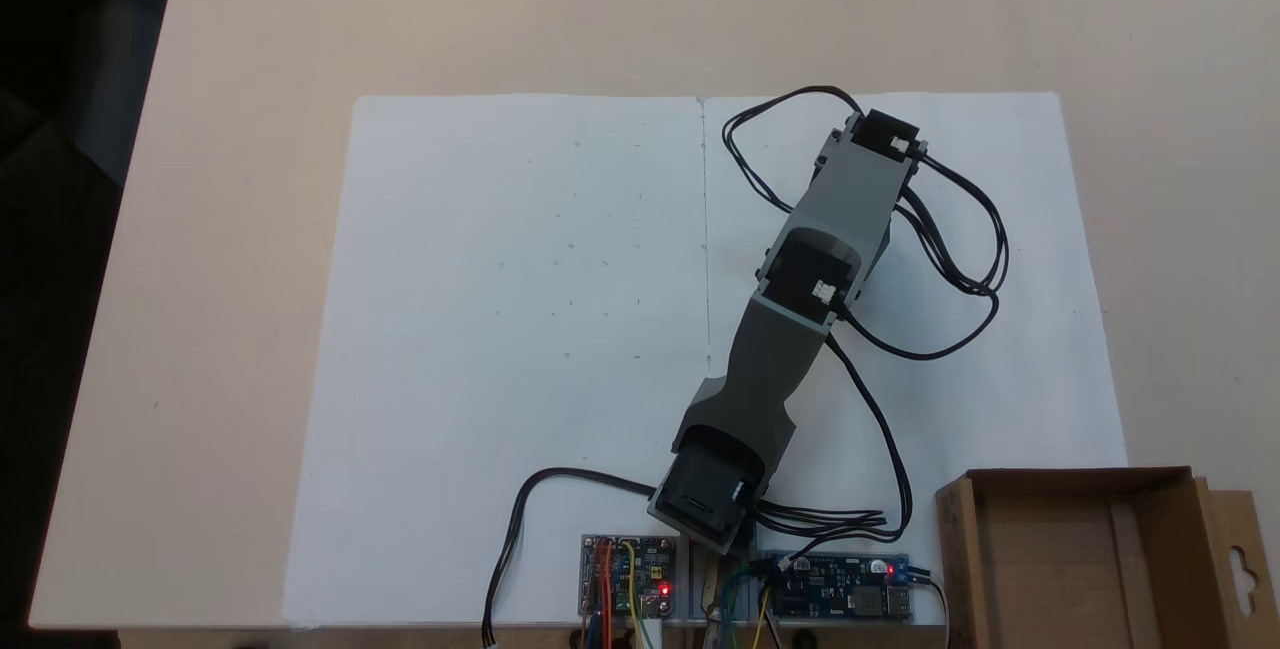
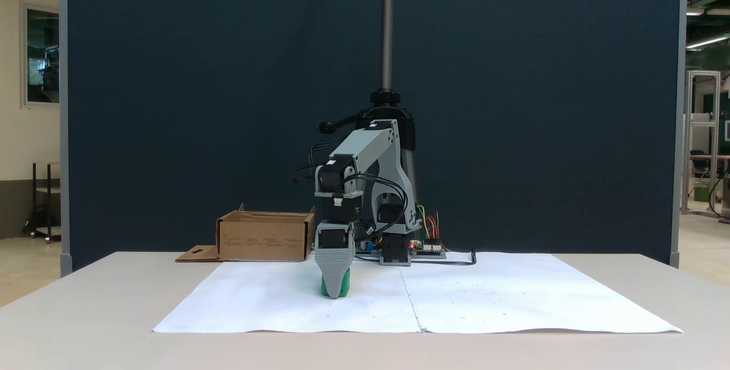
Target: Grasp a green dice and put it in the bin.
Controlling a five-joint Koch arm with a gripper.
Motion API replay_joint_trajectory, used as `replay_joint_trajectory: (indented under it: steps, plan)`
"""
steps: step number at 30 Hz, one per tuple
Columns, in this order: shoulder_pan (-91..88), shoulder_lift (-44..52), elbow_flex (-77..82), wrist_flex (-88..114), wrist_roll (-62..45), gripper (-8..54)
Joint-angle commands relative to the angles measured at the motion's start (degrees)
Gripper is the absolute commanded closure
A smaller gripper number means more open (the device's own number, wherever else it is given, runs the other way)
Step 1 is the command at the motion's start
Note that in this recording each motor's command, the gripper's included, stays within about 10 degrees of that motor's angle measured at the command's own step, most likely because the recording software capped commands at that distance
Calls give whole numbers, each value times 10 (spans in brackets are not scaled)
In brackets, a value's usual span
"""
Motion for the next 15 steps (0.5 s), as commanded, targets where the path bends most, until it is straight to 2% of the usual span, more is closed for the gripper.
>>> replay_joint_trajectory:
  steps: [1,7,11,13,15]
  plan:
    - [4,9,0,-4,-10,169]
    - [8,12,4,-4,-10,289]
    - [11,14,4,-3,-10,297]
    - [13,20,4,-4,-10,333]
    - [18,33,4,-4,-9,333]
